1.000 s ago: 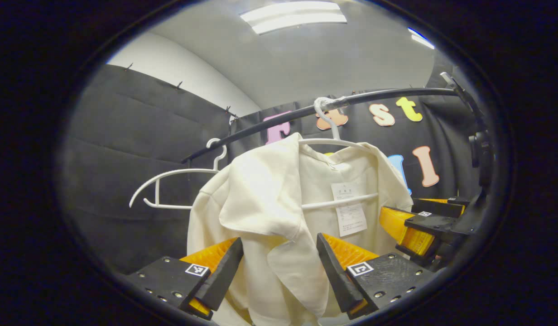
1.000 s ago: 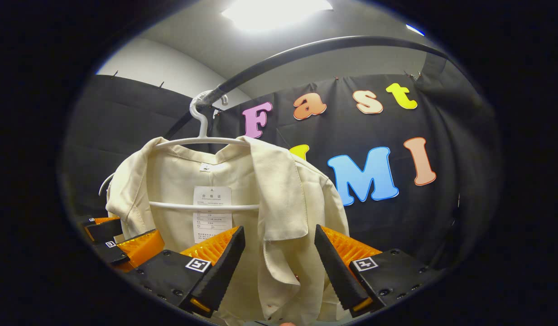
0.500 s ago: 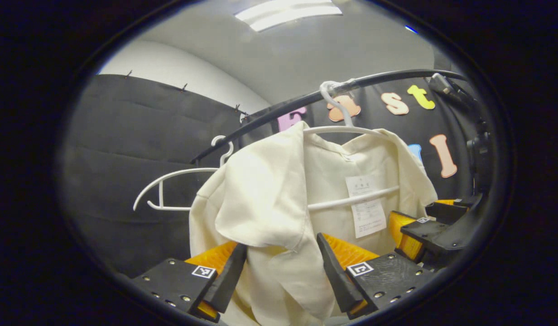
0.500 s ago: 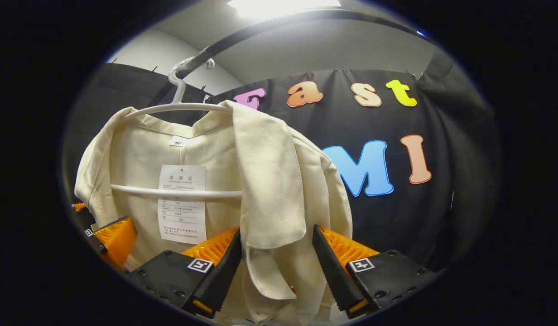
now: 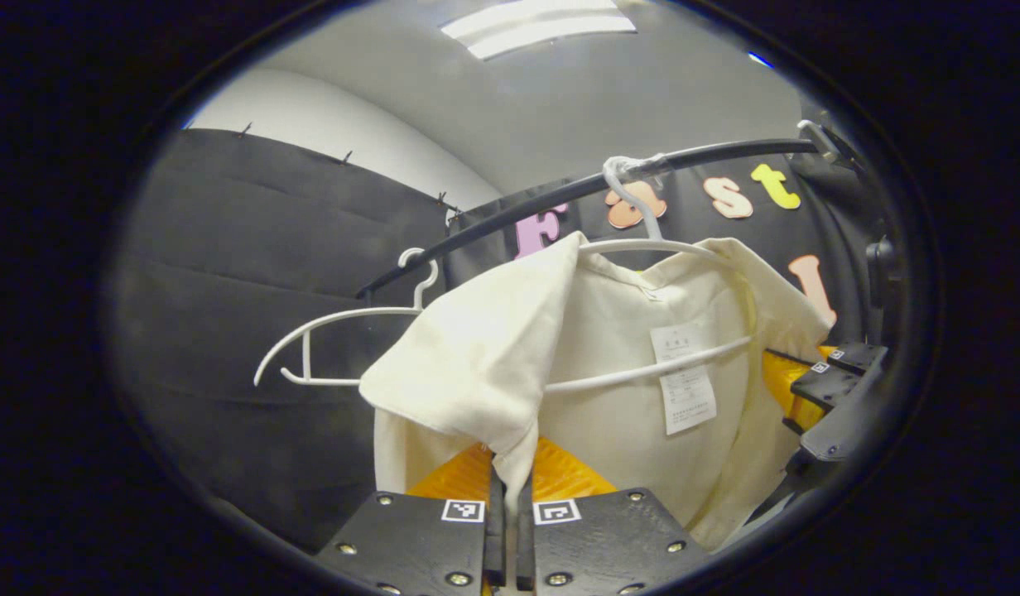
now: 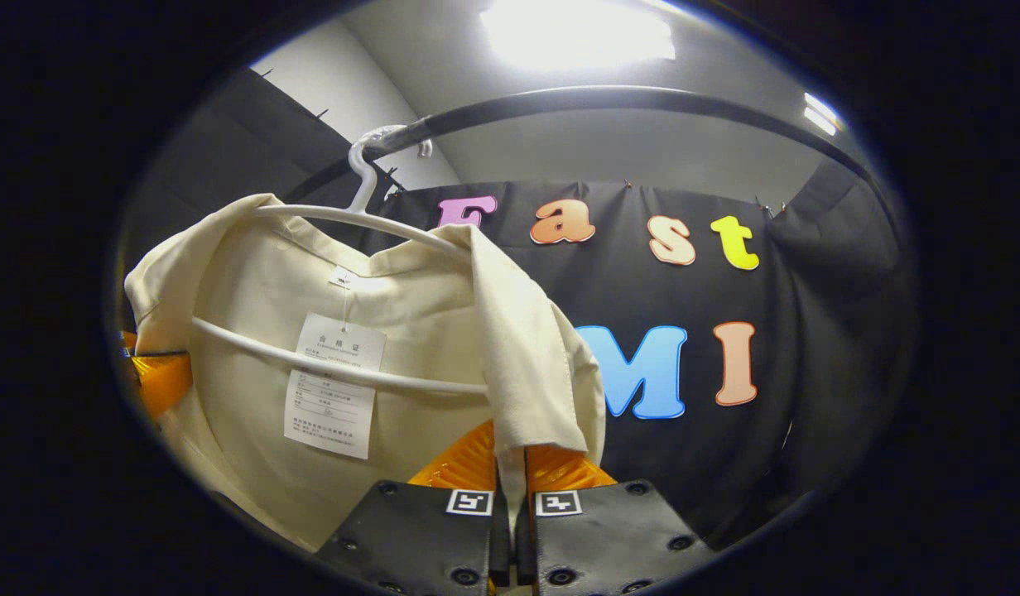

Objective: Grasp the clothes on the hanger with both hands and then place them into the laundry hamper below.

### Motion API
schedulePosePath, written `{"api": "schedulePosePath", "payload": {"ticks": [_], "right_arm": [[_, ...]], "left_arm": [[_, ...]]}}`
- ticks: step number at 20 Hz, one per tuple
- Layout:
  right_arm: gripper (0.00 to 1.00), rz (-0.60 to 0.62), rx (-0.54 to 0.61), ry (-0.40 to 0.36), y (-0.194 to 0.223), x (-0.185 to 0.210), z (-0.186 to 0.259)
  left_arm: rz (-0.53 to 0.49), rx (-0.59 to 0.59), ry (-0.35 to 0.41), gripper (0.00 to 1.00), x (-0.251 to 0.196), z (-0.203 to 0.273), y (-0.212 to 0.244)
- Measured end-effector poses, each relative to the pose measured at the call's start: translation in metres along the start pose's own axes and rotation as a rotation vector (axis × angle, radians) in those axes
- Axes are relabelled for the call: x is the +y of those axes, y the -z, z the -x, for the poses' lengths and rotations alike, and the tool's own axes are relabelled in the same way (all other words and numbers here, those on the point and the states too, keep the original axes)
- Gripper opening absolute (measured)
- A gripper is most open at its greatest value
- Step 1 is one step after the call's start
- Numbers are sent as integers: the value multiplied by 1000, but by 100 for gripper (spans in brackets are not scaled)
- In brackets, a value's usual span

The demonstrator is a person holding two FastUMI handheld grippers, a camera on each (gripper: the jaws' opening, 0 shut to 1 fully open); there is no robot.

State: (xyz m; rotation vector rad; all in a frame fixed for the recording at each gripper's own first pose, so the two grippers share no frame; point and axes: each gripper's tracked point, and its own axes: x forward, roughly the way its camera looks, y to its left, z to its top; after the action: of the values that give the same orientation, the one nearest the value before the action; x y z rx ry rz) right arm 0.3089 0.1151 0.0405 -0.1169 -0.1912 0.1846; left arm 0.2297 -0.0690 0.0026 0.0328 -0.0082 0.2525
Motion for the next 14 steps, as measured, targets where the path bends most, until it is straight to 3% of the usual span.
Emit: {"api": "schedulePosePath", "payload": {"ticks": [2, 5, 10, 14], "right_arm": [[4, 21, -38, 40, -12, -13, 4], [7, 49, -97, 96, -31, -34, 3], [1, 82, -152, 168, -45, -60, -5], [4, 102, -189, 185, -54, -70, -13]], "left_arm": [[-38, -15, -13, 1, 11, 7, -7], [-75, -31, -6, 1, 16, 24, -21], [-88, -37, -26, 1, 37, 34, -40], [-110, -46, -25, 0, 47, 40, -56]]}}
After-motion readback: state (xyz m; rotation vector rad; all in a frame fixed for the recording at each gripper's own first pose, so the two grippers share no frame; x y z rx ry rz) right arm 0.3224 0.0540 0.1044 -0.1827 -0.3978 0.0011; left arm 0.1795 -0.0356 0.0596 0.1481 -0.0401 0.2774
